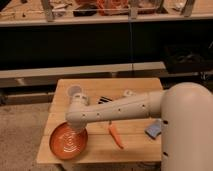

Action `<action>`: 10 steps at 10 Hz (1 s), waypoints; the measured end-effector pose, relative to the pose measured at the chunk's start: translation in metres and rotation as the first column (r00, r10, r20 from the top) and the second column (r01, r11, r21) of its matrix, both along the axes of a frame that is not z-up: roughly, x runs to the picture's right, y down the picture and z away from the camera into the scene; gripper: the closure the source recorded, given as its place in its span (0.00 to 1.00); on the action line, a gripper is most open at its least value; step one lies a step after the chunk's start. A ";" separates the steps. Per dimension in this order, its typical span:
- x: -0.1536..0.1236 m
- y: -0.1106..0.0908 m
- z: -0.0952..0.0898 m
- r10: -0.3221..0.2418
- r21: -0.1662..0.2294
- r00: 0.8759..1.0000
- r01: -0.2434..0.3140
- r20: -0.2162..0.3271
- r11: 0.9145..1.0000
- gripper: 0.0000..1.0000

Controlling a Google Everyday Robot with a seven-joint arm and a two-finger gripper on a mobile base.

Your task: Push the ceramic bowl across the table

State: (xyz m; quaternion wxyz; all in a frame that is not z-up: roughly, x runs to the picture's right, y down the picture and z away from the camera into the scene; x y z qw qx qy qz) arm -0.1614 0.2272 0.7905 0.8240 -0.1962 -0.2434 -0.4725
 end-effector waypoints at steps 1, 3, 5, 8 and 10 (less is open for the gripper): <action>0.000 0.000 0.000 -0.004 0.000 1.000 0.004 0.005 1.000 1.00; -0.001 0.001 0.000 -0.014 0.001 1.000 0.014 0.016 1.000 1.00; -0.001 0.001 0.001 -0.022 0.002 0.999 0.022 0.024 1.000 1.00; -0.002 0.001 0.001 -0.035 0.002 0.999 0.035 0.040 0.999 1.00; -0.001 0.002 0.002 -0.040 0.003 0.998 0.040 0.046 0.999 1.00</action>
